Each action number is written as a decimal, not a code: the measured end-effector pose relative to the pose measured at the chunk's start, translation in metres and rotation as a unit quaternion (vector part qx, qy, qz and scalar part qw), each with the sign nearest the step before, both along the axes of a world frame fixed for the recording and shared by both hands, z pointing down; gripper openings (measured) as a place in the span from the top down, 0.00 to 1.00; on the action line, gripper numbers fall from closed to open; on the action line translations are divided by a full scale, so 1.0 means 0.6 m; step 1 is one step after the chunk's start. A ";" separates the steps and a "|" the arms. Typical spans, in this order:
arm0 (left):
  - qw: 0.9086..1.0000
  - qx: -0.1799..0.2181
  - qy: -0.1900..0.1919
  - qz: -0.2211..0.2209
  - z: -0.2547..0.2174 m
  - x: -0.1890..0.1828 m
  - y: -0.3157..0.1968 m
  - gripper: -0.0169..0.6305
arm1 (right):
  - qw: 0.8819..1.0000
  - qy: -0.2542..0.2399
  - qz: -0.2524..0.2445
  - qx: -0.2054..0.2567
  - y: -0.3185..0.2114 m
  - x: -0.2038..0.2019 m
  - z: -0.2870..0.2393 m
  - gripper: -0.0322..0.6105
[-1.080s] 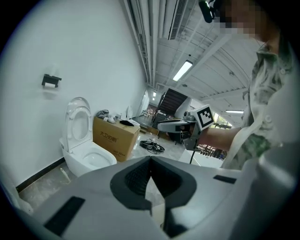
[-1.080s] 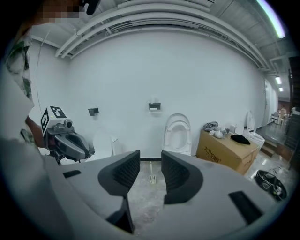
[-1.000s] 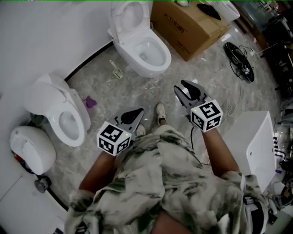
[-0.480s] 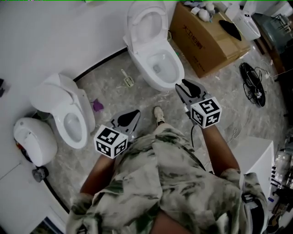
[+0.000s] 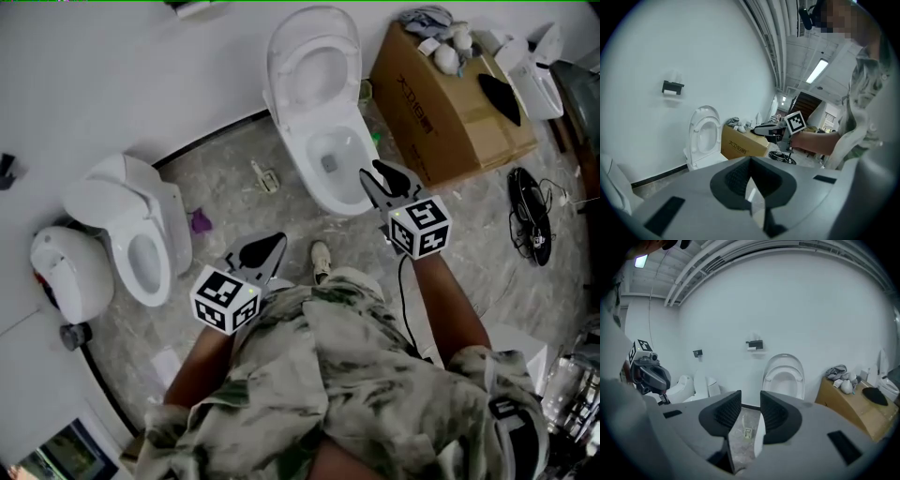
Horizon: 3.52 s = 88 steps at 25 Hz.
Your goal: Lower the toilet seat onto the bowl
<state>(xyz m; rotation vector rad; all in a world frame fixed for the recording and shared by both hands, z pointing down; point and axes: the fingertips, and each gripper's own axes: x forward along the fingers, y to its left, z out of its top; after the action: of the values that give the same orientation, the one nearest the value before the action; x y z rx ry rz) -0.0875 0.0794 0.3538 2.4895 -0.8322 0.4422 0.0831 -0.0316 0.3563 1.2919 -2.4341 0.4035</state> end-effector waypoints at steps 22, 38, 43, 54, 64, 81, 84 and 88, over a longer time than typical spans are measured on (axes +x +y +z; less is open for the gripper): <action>1.000 -0.005 -0.006 -0.019 0.024 -0.028 -0.237 0.94 | 1.000 -0.012 0.004 -0.027 -0.399 -0.020 0.050 0.69; 0.999 -0.025 0.001 -0.035 0.060 -0.137 -0.384 0.94 | 0.998 0.011 0.043 -0.041 -0.679 -0.068 0.079 0.68; 0.999 -0.030 0.004 -0.044 0.074 -0.163 -0.415 0.94 | 0.998 0.020 0.047 -0.046 -0.740 -0.080 0.096 0.68; 0.997 -0.047 0.004 -0.060 0.097 -0.209 -0.440 0.94 | 0.995 0.034 0.070 -0.065 -0.831 -0.089 0.123 0.67; 0.996 -0.063 -0.002 -0.069 0.114 -0.233 -0.448 0.94 | 0.989 0.045 0.082 -0.111 -0.889 -0.086 0.170 0.64; 0.995 -0.066 0.001 -0.075 0.120 -0.237 -0.440 0.94 | 0.979 0.094 0.079 -0.160 -0.887 -0.081 0.207 0.59; 0.995 -0.067 0.001 -0.076 0.117 -0.235 -0.433 0.94 | 0.980 0.094 0.078 -0.158 -0.880 -0.079 0.203 0.59; 0.995 -0.064 0.000 -0.075 0.112 -0.231 -0.421 0.94 | 0.980 0.092 0.079 -0.158 -0.865 -0.075 0.198 0.59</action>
<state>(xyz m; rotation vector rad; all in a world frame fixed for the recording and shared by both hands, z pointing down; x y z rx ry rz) -0.2260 -0.1730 0.4210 2.2914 -0.9530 0.4298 0.0382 -0.5508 0.4752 1.3186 -2.0254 0.6523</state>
